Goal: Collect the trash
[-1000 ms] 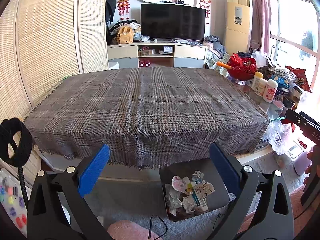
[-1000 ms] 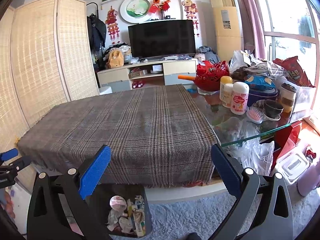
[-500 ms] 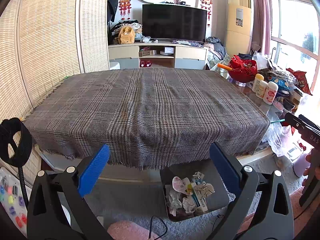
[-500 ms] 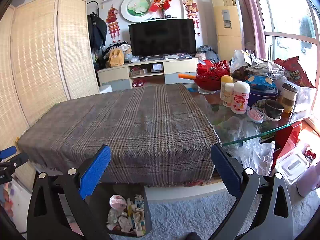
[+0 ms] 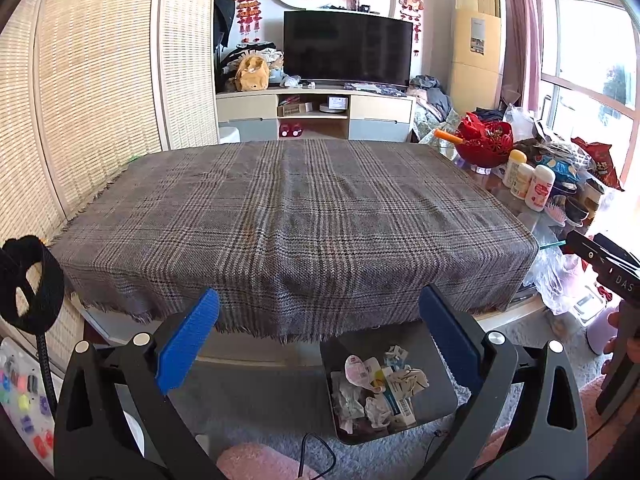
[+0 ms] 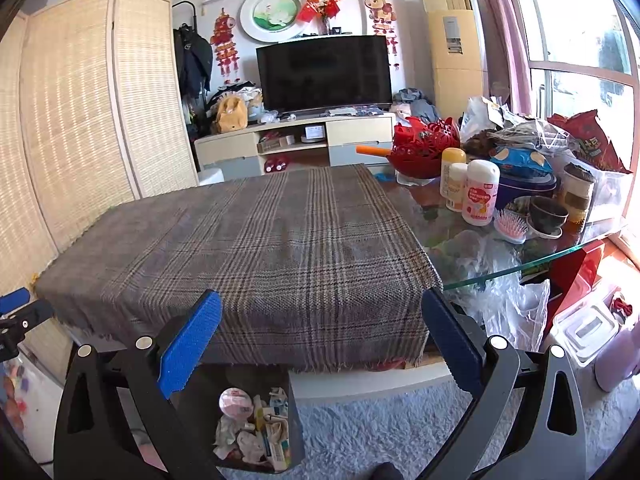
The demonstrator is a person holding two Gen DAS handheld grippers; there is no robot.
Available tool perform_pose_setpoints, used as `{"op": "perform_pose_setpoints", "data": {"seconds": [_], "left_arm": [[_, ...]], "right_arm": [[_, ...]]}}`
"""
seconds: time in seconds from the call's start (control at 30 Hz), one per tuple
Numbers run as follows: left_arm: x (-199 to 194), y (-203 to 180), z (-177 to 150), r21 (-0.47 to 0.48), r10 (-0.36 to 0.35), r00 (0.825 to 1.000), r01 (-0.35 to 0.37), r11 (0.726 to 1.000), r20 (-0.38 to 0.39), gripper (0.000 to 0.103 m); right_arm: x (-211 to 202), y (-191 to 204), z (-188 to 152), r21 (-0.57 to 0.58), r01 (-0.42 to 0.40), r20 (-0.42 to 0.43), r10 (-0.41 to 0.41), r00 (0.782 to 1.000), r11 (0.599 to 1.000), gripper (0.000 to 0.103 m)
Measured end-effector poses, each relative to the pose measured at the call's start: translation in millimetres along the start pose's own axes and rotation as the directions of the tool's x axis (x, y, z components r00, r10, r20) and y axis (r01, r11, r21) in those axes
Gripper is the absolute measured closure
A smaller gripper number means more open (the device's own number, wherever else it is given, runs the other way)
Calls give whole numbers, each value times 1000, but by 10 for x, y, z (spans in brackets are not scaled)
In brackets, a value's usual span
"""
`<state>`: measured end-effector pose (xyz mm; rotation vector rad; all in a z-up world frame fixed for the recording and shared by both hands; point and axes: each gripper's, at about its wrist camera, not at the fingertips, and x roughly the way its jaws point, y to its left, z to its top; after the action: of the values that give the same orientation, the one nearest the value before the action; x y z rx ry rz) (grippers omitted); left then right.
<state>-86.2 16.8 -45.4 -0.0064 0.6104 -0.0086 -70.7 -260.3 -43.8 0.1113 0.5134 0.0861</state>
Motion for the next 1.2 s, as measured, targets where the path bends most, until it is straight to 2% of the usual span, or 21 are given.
{"op": "perform_pose_setpoints", "data": {"seconds": [0.67,1.2], "left_arm": [[-90,-21,60,10,4,1000,-4,1000,20,8],[-87,-9,51,1,-6,1000,6,1000,7,8]], "right_arm": [[-12,-28,-1,14,-1,2,1,1000,1000,3],[-18,-20,-18,11,0,-1,0,1000,1000,3]]}}
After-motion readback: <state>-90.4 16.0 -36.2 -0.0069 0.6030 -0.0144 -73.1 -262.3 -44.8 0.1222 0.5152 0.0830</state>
